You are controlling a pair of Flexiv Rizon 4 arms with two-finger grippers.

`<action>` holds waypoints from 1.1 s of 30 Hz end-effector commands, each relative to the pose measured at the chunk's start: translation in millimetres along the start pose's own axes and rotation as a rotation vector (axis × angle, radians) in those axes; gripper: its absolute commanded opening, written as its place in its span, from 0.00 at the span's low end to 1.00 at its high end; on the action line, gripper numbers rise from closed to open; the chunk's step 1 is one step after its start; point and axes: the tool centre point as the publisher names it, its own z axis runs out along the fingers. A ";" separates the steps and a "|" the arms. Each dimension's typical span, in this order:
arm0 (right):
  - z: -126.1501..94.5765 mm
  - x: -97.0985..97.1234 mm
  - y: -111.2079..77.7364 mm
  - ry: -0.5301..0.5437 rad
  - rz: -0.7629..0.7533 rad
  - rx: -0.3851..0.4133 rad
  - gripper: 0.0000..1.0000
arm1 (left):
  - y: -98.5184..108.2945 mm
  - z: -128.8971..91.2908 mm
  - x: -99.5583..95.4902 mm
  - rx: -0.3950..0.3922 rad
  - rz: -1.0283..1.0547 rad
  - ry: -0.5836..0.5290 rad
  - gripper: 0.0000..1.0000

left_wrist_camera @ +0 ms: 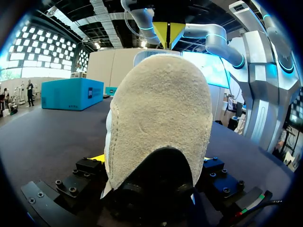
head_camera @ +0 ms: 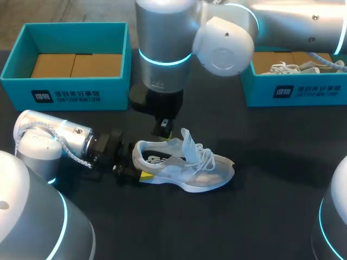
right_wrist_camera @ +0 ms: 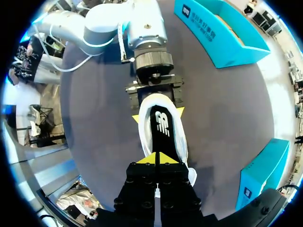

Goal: Take the shoe out of the shoebox, open the shoe tongue, remove and reinsert the insole, then place the shoe into the shoebox

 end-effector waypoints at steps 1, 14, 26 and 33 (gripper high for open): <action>-0.3 -0.7 -2.9 0.002 0.000 -0.007 0.00 | 4.4 -3.0 -0.3 0.000 0.000 -0.001 0.00; 9.7 -4.6 2.5 -0.026 -0.018 0.021 0.00 | 4.4 -3.0 -0.3 0.000 0.000 -0.001 0.00; 46.1 -20.8 3.6 -0.006 -0.080 0.027 0.00 | 4.4 -3.0 -0.3 0.000 0.000 -0.001 0.00; 69.1 -31.7 2.6 0.023 -0.115 0.039 0.00 | 4.4 -3.0 -0.3 0.000 0.000 -0.001 0.00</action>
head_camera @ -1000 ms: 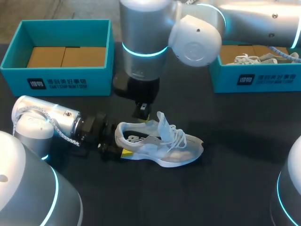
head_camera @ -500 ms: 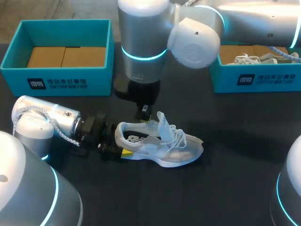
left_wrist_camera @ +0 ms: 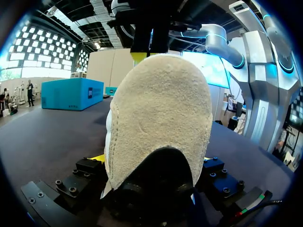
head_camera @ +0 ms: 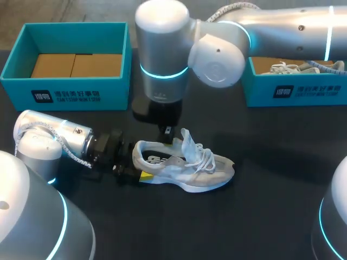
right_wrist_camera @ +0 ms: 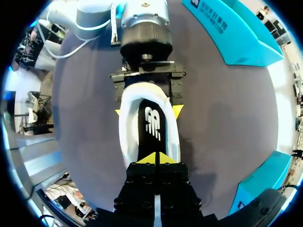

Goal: Take the shoe out of the shoebox, open the shoe tongue, remove and reinsert the insole, then place the shoe into the shoebox

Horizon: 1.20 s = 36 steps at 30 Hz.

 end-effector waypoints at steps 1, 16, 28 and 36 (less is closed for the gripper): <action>18.7 -8.9 2.9 0.027 -0.014 -0.004 0.00 | 4.4 -3.0 -0.3 0.001 0.000 -0.001 0.00; 41.9 -11.2 1.2 0.053 -0.023 -0.024 0.00 | 4.4 -3.0 -0.3 0.001 0.000 -0.001 0.00; 41.8 -2.0 1.2 -0.045 -0.028 0.001 0.00 | 4.4 -3.0 -0.3 0.001 0.000 -0.001 0.00; 51.7 -8.3 -7.6 -0.069 -0.014 0.013 0.00 | 4.4 -3.0 -0.3 0.001 0.000 -0.001 0.00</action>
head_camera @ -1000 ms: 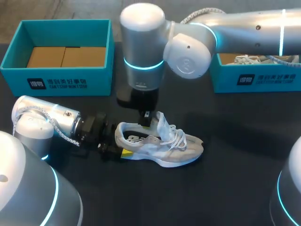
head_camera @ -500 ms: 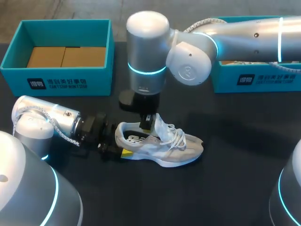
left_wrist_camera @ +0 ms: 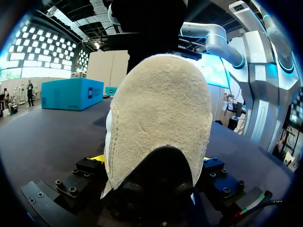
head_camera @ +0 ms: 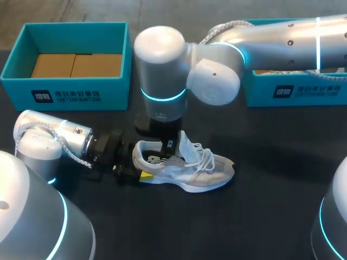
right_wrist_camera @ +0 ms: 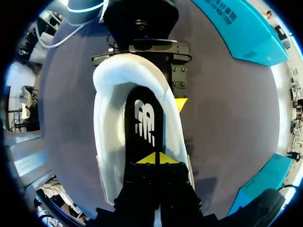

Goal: Take the shoe out of the shoebox, open the shoe tongue, remove and reinsert the insole, then place the shoe into the shoebox

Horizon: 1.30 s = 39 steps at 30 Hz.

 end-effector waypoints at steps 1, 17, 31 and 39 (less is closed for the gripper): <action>6.0 -1.5 -5.4 -0.004 0.005 -0.012 0.00 | 4.4 -3.0 -0.2 0.000 0.000 -0.001 0.00; 13.5 -3.7 -29.8 -0.017 0.046 -0.004 0.00 | 4.4 -3.0 -0.2 0.000 0.000 -0.001 0.00; 20.1 -4.0 -45.9 -0.013 0.091 -0.023 0.02 | 4.4 -3.0 -0.2 0.000 0.000 -0.001 0.00; 24.2 -2.4 -46.7 -0.013 0.092 -0.038 0.22 | 4.4 -3.0 -0.2 0.000 0.000 -0.001 0.00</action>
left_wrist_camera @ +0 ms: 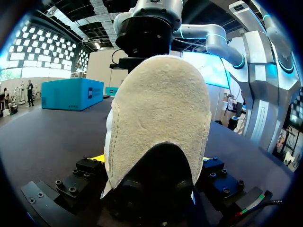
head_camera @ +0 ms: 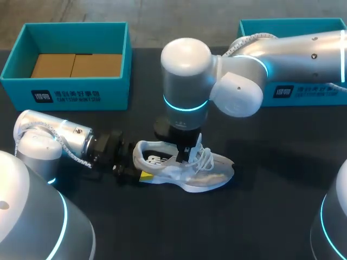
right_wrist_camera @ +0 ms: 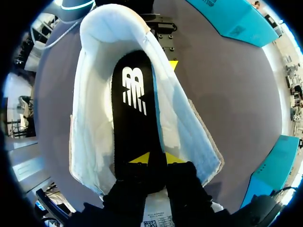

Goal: Take the shoe out of the shoebox, open the shoe tongue, remove and reinsert the insole, then place the shoe into the shoebox

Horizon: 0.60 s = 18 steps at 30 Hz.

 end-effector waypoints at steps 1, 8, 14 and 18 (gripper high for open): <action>2.8 -0.3 -4.6 -0.002 0.002 -0.010 0.22 | 4.6 -3.0 -0.1 0.000 0.000 -0.001 0.00; 10.7 1.1 -2.3 0.027 -0.008 -0.019 0.22 | 4.6 -3.0 -0.1 0.000 0.000 -0.001 0.00; 21.7 4.5 2.7 0.060 -0.018 -0.026 0.27 | 4.6 -3.0 -0.1 0.000 0.000 -0.001 0.00; 25.7 6.8 2.7 0.071 -0.015 -0.027 0.29 | 4.6 -3.0 -0.1 0.000 0.000 -0.001 0.00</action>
